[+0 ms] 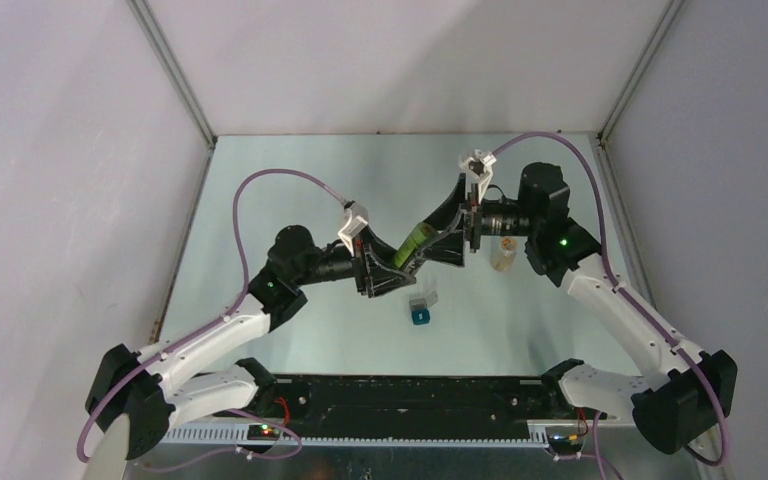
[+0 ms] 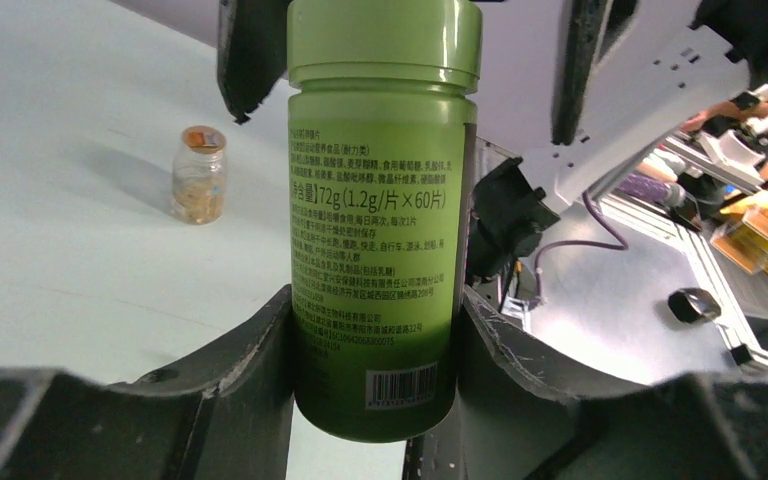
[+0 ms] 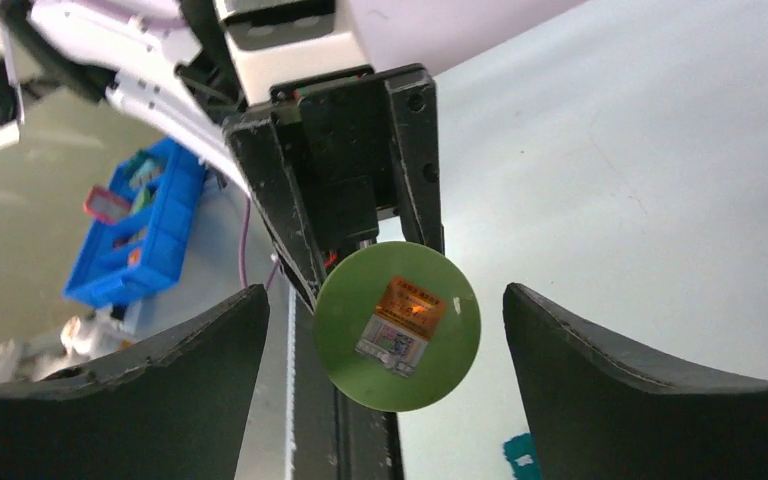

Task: Sort the pills into containers

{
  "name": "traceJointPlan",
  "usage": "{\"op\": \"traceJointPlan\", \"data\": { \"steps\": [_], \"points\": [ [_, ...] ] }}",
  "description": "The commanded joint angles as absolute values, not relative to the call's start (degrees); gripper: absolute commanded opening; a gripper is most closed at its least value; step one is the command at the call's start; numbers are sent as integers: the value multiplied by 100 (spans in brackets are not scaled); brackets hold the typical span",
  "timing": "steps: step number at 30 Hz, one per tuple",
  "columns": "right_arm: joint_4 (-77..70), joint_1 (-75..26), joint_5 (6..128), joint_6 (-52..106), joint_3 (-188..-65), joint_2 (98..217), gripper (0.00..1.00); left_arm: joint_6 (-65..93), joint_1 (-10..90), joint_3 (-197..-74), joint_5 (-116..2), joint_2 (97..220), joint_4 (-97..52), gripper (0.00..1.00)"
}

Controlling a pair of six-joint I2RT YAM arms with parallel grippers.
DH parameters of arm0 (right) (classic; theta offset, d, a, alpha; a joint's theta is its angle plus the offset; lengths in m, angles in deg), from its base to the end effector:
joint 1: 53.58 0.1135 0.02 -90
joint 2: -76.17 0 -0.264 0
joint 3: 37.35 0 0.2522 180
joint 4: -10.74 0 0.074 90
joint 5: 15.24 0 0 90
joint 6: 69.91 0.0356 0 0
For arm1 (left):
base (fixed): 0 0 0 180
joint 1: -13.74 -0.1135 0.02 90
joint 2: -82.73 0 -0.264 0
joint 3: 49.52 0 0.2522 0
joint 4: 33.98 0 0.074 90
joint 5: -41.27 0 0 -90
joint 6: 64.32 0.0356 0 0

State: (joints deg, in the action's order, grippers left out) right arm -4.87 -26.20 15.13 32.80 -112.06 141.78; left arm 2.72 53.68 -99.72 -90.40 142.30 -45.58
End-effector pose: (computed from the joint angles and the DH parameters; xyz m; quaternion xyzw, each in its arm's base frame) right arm 0.2091 0.1429 0.3834 -0.4110 0.5998 0.5465 0.4155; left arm 0.1655 -0.1694 0.3040 0.3492 0.6029 -0.5618 0.4460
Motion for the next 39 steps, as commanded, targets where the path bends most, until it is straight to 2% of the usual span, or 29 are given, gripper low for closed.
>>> {"op": "traceJointPlan", "data": {
  "steps": [1,6,8,11,13,14,16,21,23,25,26,28,30,33,39],
  "points": [
    [-148,-2455,3046,4597,-11120,13876,91,531,5363,-10040,-8605,14068,-4516,0],
    [-135,-2306,3674,5520,-11104,13847,89,629,5353,-10067,-8491,14096,-4330,0],
    [-148,-2300,3755,5613,-11126,13853,85,626,5360,-10071,-8452,14102,-4298,0],
    [-501,-2302,3667,5528,-11263,13945,72,627,5359,-10064,-8411,14101,-4288,0],
    [-730,-2295,3659,5405,-11357,14020,70,626,5353,-10070,-8389,14093,-4275,0],
    [-884,-2297,3679,5350,-11399,14063,71,634,5361,-10065,-8384,14088,-4264,0],
    [-1114,-2294,3776,5182,-11478,14084,80,636,5362,-10059,-8355,14071,-4250,0],
    [-1367,-2286,3973,5001,-11541,14072,84,638,5362,-10047,-8286,14056,-4258,0],
    [-1406,-2292,3938,4990,-11547,14089,80,635,5355,-10053,-8277,14064,-4266,0],
    [-1408,-2297,3805,4971,-11553,14123,69,622,5358,-10062,-8271,14074,-4269,0],
    [-1392,-2303,3654,4930,-11558,14126,57,618,5352,-10058,-8264,14076,-4270,0],
    [-1318,-2353,3327,4892,-11554,14132,44,612,5359,-10050,-8265,14066,-4272,0],
    [-1267,-2420,3058,4801,-11561,14086,36,608,5354,-10035,-8270,14034,-4276,0],
    [-1128,-2582,2416,4535,-11546,13993,28,612,5357,-9966,-8364,13968,-4297,0],
    [21,-3047,1120,4109,-11464,13761,21,822,5354,-10013,-9059,13846,-4106,0]
  ]
}}
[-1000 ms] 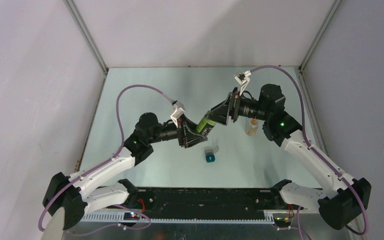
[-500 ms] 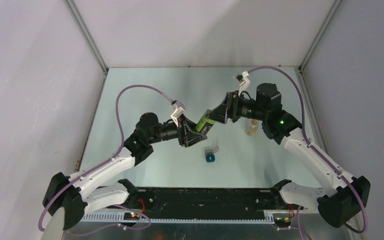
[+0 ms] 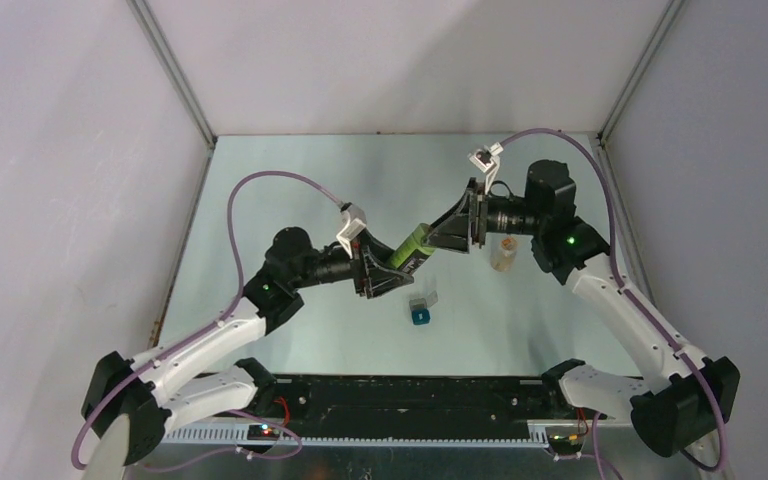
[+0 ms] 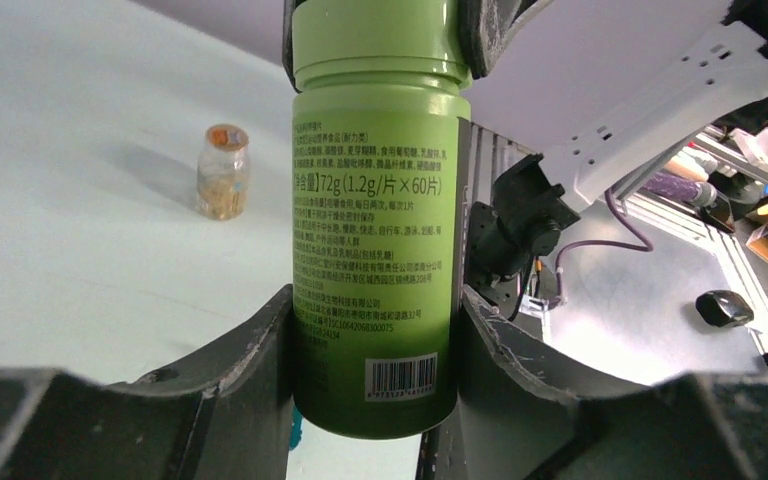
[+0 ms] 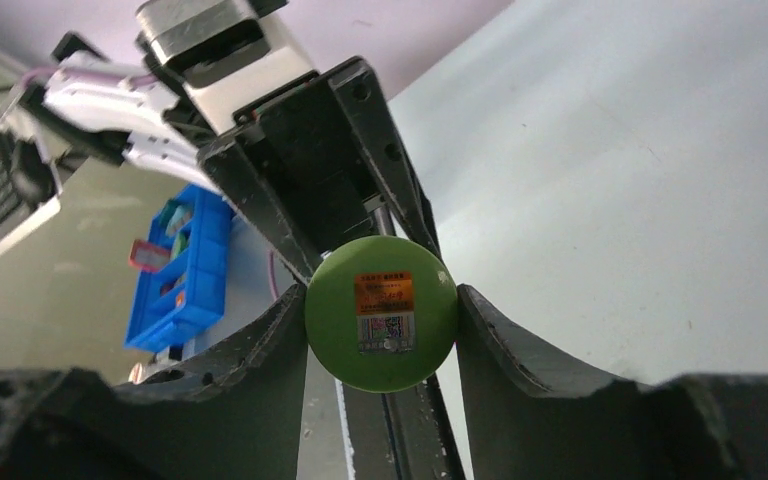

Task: Sort the pills into containers

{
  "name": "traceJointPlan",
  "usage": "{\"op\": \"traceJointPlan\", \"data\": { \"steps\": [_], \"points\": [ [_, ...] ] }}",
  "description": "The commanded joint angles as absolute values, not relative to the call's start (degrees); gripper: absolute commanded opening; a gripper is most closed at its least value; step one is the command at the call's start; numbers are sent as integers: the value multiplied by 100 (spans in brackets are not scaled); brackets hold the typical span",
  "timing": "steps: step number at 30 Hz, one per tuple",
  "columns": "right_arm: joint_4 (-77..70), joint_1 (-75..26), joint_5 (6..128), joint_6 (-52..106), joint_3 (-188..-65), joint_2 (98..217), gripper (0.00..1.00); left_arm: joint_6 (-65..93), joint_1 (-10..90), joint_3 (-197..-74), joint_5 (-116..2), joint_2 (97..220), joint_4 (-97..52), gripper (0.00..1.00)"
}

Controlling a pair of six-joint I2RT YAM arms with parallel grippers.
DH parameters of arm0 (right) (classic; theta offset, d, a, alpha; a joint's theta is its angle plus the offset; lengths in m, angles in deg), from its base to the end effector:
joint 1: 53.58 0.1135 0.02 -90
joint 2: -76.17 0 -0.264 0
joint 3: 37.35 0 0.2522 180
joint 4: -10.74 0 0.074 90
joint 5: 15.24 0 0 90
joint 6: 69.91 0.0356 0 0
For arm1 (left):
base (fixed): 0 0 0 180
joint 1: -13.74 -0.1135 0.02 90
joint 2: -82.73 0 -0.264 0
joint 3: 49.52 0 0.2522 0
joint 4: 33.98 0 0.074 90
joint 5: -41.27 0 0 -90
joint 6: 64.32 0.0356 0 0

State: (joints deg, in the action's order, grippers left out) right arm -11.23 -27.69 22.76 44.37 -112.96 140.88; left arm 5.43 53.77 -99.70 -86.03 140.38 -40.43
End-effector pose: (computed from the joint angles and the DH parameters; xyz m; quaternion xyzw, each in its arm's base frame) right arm 0.2118 0.1340 0.3815 -0.2884 0.6899 0.5487 0.3739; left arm 0.1631 -0.1652 0.3019 0.3369 0.6274 -0.5307 0.4597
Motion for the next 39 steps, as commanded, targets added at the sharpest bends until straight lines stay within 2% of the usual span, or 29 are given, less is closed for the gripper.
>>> {"op": "traceJointPlan", "data": {
  "steps": [1,6,12,21,22,24,25,26,33,39],
  "points": [
    [176,-3051,1007,4101,-11466,13730,21,847,5354,-10031,-9226,13850,-4070,0],
    [768,-3040,510,3683,-11465,13627,21,1026,5350,-10103,-9741,13915,-3929,0],
    [580,-3027,439,2809,-11466,13459,21,1170,5350,-10109,-10037,13911,-3928,0],
    [573,-3129,354,2553,-11466,13478,20,1079,5354,-9980,-10311,13866,-4174,0],
    [575,-3127,338,2571,-11466,13503,21,1068,5350,-9977,-10300,13860,-4192,0],
    [580,-3118,508,2772,-11460,13546,32,1062,5354,-9982,-10161,13836,-4168,0],
    [523,-3101,740,2945,-11459,13573,46,1079,5351,-9983,-10088,13819,-4149,0],
    [466,-3074,887,2987,-11464,13579,50,1094,5357,-9984,-9925,13810,-4118,0],
    [-502,-2823,3119,3529,-11466,13667,38,1340,5354,-9948,-8632,13687,-3807,0],
    [-1617,-2810,5783,3528,-11301,14109,38,1542,5354,-9462,-7599,13174,-3868,0]
  ]
}}
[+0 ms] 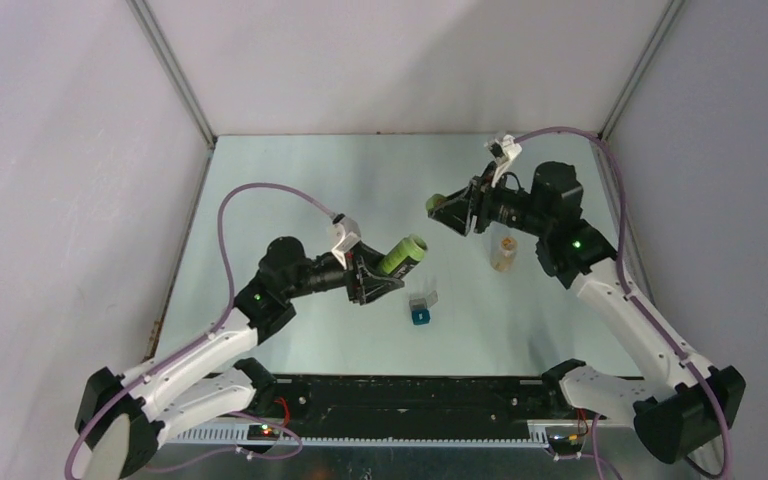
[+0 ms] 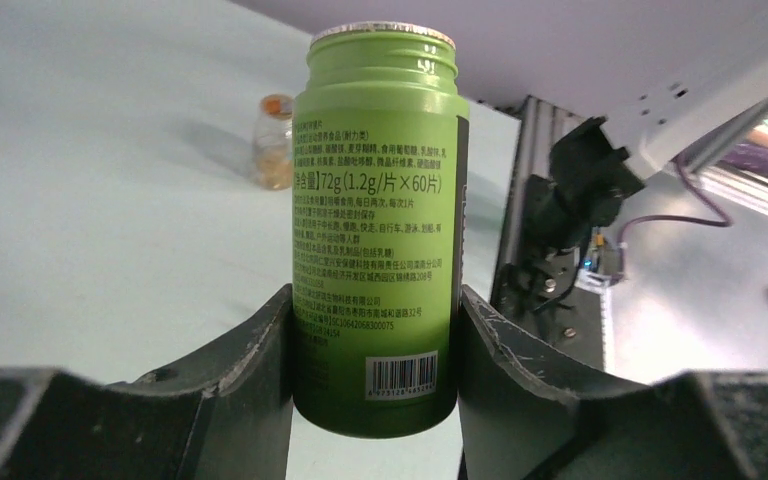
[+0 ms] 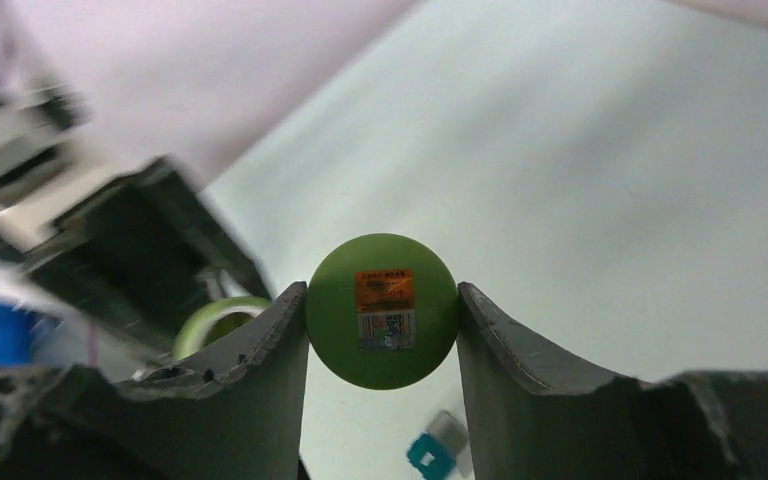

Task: Sort the pills into containers

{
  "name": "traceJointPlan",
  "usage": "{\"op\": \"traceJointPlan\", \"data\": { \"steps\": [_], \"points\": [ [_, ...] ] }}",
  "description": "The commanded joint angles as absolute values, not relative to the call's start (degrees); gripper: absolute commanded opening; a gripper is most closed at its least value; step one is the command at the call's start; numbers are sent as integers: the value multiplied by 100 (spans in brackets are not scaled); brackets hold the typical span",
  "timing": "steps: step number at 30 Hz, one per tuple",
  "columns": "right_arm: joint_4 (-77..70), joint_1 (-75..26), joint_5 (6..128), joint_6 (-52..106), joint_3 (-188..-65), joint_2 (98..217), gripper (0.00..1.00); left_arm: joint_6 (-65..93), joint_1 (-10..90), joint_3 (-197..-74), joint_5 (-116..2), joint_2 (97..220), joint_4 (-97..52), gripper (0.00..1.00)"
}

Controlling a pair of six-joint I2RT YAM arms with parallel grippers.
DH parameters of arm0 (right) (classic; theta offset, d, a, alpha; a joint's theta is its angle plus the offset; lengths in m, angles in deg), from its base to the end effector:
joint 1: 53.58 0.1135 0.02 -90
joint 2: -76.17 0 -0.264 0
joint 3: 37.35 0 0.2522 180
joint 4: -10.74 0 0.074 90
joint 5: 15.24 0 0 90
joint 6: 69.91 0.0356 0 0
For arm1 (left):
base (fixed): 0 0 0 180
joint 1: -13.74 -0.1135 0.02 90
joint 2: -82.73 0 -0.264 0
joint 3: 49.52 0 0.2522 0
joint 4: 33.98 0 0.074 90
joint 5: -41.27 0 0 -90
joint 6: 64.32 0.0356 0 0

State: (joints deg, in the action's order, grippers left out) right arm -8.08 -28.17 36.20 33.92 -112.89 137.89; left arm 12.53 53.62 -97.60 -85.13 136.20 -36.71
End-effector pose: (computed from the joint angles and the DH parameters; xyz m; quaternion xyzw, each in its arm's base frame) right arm 0.2084 0.1236 0.3974 -0.2921 0.6699 0.4434 0.5189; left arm 0.1526 -0.1550 0.2972 0.3687 0.6187 -0.4950 0.4861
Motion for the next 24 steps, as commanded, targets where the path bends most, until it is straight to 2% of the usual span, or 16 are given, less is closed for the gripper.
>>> {"op": "traceJointPlan", "data": {
  "steps": [1,6,16,20,24],
  "points": [
    [-1661,-2796,6183,3516,-11221,14185,38,1621,5353,-9393,-7546,13110,-3953,0],
    [-1459,-2479,7086,3532,-10634,15022,40,2118,5378,-9225,-7033,12916,-3599,0],
    [-1093,-1905,8419,4009,-10454,16749,43,3172,5747,-8953,-6729,13079,-3159,0],
    [-1142,-1859,8605,4071,-10449,17055,52,3339,5959,-8955,-6539,13260,-2870,0],
    [-1167,-1856,8519,4034,-10455,17186,66,3451,6149,-9011,-6374,13555,-2631,0]
  ]
}}
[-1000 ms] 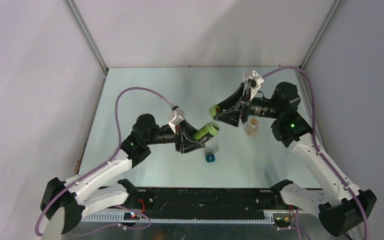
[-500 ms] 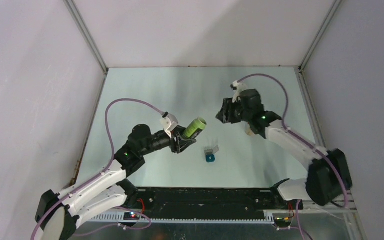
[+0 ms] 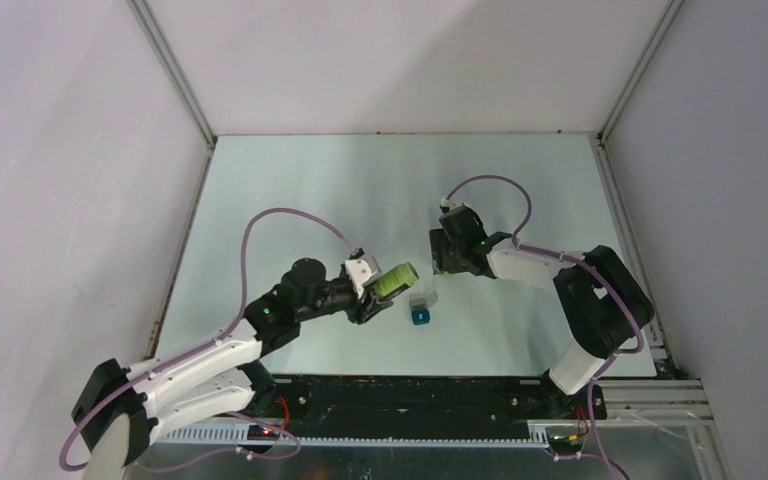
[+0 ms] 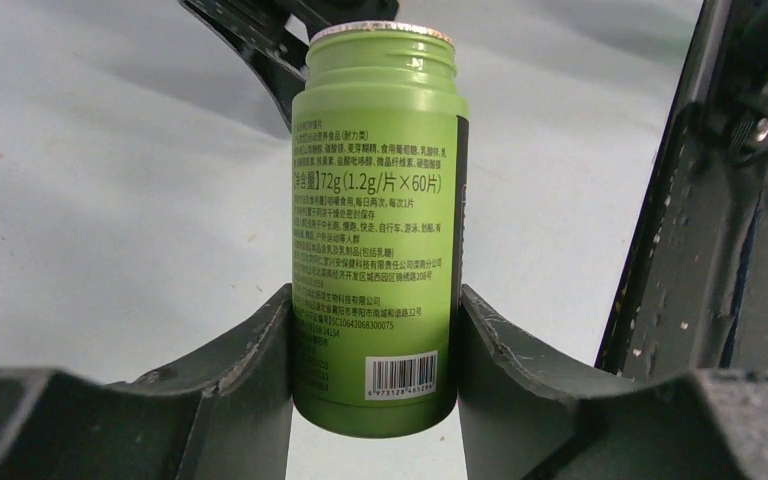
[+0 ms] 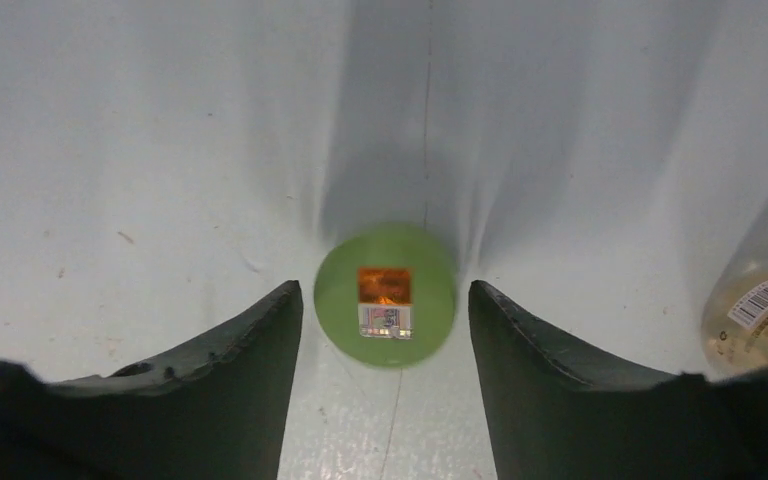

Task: Sort the pills into containers

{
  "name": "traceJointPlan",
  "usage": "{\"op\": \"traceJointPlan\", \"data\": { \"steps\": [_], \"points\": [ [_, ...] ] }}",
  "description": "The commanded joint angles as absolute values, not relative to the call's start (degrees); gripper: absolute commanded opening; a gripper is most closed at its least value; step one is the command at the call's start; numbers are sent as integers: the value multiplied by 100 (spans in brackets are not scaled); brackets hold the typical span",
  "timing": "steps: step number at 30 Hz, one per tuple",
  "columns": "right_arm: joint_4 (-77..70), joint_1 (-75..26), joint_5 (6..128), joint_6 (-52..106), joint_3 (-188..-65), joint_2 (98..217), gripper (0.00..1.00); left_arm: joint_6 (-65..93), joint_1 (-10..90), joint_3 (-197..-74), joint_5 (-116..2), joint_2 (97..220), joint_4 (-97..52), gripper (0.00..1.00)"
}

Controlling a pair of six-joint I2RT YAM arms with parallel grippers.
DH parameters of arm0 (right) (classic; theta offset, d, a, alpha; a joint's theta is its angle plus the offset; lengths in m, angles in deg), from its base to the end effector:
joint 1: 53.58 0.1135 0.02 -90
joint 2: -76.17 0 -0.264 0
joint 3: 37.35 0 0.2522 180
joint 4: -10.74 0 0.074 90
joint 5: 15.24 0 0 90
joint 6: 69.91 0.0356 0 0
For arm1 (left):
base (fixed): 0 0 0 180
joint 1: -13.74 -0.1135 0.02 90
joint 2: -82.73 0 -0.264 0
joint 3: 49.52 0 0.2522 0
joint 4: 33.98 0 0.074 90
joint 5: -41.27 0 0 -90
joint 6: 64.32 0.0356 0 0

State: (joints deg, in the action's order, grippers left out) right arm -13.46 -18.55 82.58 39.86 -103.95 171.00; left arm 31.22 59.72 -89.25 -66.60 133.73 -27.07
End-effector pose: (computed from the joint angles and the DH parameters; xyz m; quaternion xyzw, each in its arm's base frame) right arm 0.2739 0.1861 0.1707 -0.1036 0.9391 0.0905 0.3149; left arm 0.1337 -0.1541 0.2357 0.4298 0.6810 -0.3183 0.5002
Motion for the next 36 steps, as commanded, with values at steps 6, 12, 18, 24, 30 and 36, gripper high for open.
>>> {"op": "traceJointPlan", "data": {
  "steps": [6,12,18,24,30,36],
  "points": [
    [-1430,-1858,8343,4061,-10539,17010,82,3528,6419,-9174,-5945,13923,-2307,0],
    [-1771,-1976,8089,4252,-10543,16394,82,3616,6527,-9205,-5895,14087,-2119,0],
    [-2038,-2052,7964,4379,-10508,15955,81,3700,6733,-9725,-5506,14539,-1331,0],
    [-2324,-2180,7726,4676,-10460,15598,78,3820,6839,-10160,-5026,14982,-807,0],
    [-2345,-2256,7723,4724,-10352,15170,77,4065,7028,-10607,-4586,15453,-302,0],
    [-2340,-2354,7699,4731,-10247,15059,77,4261,7156,-10750,-4455,15667,-216,0]
  ]
}}
